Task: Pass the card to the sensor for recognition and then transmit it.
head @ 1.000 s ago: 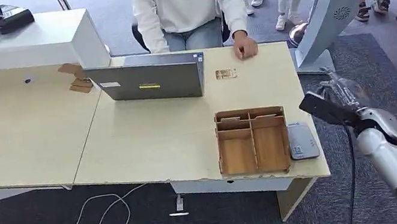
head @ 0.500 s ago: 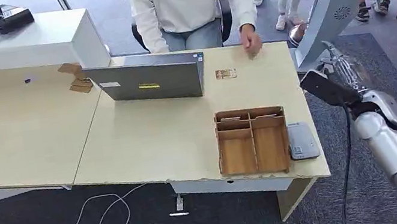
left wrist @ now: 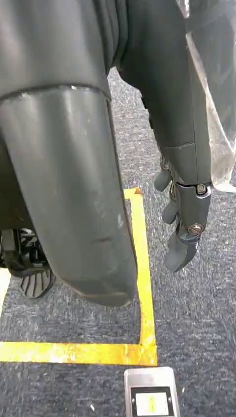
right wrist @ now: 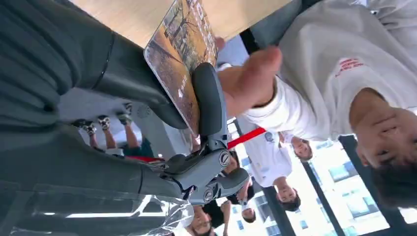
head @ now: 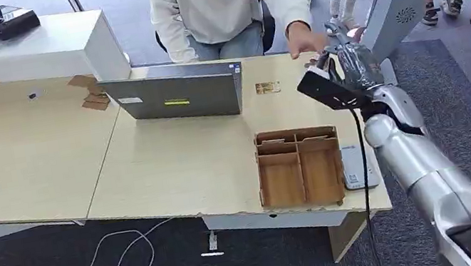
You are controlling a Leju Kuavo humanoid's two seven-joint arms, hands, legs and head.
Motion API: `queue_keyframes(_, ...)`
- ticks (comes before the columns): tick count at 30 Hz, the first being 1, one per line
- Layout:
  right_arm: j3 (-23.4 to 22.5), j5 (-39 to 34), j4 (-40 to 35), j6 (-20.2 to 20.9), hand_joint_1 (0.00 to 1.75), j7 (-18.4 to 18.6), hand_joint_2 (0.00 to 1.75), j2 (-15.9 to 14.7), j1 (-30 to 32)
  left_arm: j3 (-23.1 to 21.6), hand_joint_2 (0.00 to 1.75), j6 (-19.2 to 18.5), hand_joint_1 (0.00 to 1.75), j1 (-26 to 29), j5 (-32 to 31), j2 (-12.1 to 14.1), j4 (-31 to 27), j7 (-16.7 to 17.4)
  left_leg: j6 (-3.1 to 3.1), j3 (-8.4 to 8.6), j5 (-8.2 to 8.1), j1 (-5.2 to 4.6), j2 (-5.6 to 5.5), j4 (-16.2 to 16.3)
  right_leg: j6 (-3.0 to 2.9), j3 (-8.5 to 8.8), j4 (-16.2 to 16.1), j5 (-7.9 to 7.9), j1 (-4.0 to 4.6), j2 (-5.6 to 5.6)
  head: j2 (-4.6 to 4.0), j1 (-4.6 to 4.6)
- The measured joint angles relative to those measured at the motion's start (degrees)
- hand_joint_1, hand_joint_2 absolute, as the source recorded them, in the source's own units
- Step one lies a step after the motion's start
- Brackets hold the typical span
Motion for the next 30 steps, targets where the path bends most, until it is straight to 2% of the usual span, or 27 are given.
queue_keyframes(7,0.46,1.31,4.32,-0.31,1.75,0.37,1.75,4.0,-2.56,-0.04,0.0,0.46,0.0,0.01,0.0,-0.02,0.0,-0.59,0.0,0.0,0.0,0.0,0.0,0.0,-0.01,-0.02,-0.01,-0.01,0.0,0.0,0.0,0.02)
queue_keyframes(17,0.83,2.38,8.98,-0.17,1.75,1.79,1.75,5.24,-4.01,-0.04,0.0,2.89,0.0,0.17,0.0,-0.07,0.0,-0.96,0.0,0.0,0.0,0.0,0.0,0.01,-0.01,-0.02,-0.02,-0.01,-0.01,0.0,0.0,0.0)
queue_keyframes(18,0.9,2.42,9.57,-0.15,1.26,1.81,1.75,5.29,-4.15,-0.04,0.0,2.93,0.0,0.17,0.0,-0.07,0.0,-0.87,0.0,0.0,0.0,0.0,0.0,0.01,-0.01,-0.03,-0.02,-0.01,-0.01,0.0,0.0,0.02)
queue_keyframes(19,0.92,2.45,9.97,-0.15,0.02,1.81,1.75,5.31,-4.26,-0.04,0.0,2.99,0.0,0.17,0.0,-0.11,0.0,-0.76,0.0,0.01,0.0,0.0,0.0,0.01,-0.01,-0.03,-0.02,0.0,-0.01,0.0,0.0,0.0)
queue_keyframes(30,0.94,2.45,11.91,-1.79,0.0,0.68,1.75,5.55,-4.44,-0.04,0.0,3.48,0.0,0.17,0.0,-0.77,0.0,-0.31,0.0,0.01,0.0,0.0,0.0,0.01,-0.01,-0.03,-0.02,0.0,0.0,0.0,0.0,0.02)
